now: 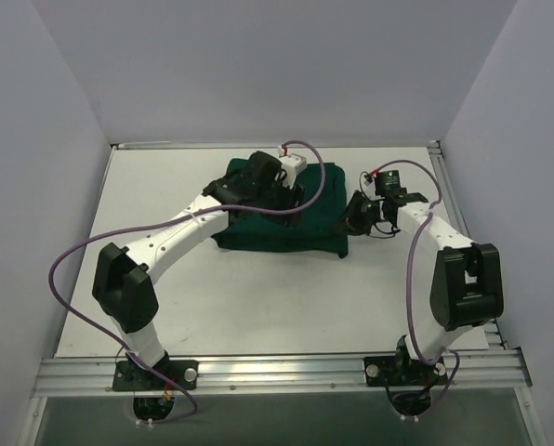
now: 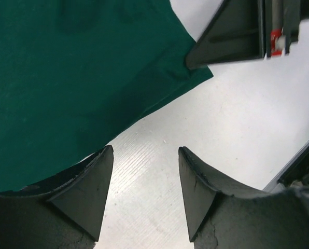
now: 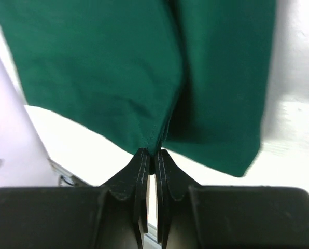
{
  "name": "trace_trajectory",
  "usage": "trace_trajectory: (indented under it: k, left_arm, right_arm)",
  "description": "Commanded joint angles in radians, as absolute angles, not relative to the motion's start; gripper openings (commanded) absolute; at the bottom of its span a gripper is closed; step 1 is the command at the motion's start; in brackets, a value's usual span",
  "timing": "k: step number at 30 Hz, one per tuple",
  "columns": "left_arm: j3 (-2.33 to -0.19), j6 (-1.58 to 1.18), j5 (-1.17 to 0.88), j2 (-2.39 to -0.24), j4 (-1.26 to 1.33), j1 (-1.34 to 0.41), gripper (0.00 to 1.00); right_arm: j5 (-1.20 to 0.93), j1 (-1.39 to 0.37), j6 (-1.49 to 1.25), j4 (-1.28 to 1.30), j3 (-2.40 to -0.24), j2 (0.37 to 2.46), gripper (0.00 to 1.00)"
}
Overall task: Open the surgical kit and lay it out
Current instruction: Open the surgical kit at the center of the board.
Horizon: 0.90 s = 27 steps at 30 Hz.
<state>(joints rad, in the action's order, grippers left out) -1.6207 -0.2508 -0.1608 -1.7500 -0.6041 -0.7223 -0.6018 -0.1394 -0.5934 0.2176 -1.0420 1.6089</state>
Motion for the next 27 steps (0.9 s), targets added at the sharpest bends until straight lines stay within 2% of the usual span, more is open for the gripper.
trace_trajectory:
  k: [1,10,17,21,22,23,25,26,27]
  left_arm:
    - [-1.579,-0.149,-0.150,-1.739,-0.416,-0.761,0.62]
    - [-1.566,-0.072,-0.035,-1.822,-0.307,-0.859,0.64]
    - [-1.647,-0.026,0.067,-1.939,-0.310,-0.873,0.65]
    - [-1.692,-0.028,0.139,-1.991,-0.322,-0.864,0.61]
    - [-1.706,-0.034,0.176,-2.002,-0.339,-0.859,0.57]
    - [-1.732,-0.038,0.184,-2.020,-0.344,-0.850,0.31]
    - [-1.753,-0.052,0.213,-2.029,-0.353,-0.818,0.02]
    - [-1.761,-0.052,0.242,-2.025,-0.353,-0.805,0.02]
    - [-1.775,-0.055,0.265,-2.022,-0.351,-0.792,0.02]
  right_arm:
    - [-0.663,-0.149,-0.644,0.253,-1.164,1.546,0.00]
    - [-0.696,-0.149,-0.727,0.258,-1.189,1.536,0.00]
    - [-0.738,-0.149,-0.764,0.247,-1.192,1.528,0.00]
    - [-0.742,-0.150,-0.784,0.239,-1.206,1.520,0.00]
    - [-0.742,-0.149,-0.787,0.241,-1.207,1.519,0.00]
    - [-0.742,-0.150,-0.791,0.239,-1.210,1.520,0.00]
    - [-0.745,-0.150,-0.793,0.239,-1.216,1.526,0.00]
    - [-0.746,-0.149,-0.775,0.241,-1.223,1.529,0.09]
    - [-0.711,-0.144,-0.753,0.286,-1.239,1.543,0.22]
